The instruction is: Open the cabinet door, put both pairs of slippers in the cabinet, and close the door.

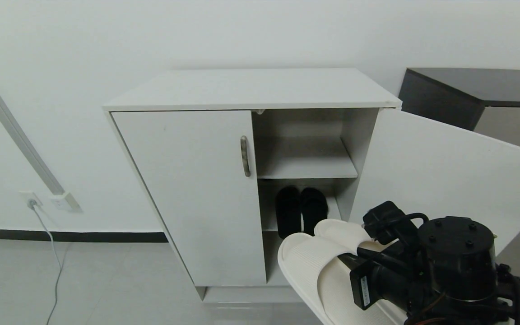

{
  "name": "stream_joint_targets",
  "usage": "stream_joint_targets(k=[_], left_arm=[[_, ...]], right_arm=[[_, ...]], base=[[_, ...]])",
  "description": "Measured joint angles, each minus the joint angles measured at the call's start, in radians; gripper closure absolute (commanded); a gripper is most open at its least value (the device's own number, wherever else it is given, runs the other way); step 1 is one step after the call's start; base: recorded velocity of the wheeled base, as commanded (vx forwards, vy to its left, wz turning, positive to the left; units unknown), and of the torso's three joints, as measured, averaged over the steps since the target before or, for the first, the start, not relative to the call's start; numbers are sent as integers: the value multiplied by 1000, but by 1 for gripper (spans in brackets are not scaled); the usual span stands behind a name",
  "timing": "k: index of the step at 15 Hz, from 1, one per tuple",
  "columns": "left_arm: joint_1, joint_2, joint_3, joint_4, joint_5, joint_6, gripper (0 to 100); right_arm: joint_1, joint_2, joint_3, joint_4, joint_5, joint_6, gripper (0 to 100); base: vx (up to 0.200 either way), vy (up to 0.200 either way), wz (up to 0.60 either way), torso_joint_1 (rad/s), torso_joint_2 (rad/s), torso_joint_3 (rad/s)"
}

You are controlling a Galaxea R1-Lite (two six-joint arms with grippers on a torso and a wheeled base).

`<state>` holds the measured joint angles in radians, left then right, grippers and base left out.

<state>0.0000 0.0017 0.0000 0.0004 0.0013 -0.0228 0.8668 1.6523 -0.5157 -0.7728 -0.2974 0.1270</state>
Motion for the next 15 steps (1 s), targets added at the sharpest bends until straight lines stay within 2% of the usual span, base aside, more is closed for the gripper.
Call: stream_joint_targets(k=[8, 11, 15], left_arm=[[0, 0, 0, 0, 0, 0, 100], [0, 0, 0, 0, 0, 0, 100], [0, 0, 0, 0, 0, 0, 100]], right_arm=[[4, 3, 5, -2, 0, -6, 100], [4, 5, 6, -2, 0, -6, 100], [5, 10, 7, -2, 0, -6, 100]], base=[[0, 0, 0, -54, 443, 386], [0, 0, 0, -1, 147, 150], [0, 0, 0, 0, 0, 0]])
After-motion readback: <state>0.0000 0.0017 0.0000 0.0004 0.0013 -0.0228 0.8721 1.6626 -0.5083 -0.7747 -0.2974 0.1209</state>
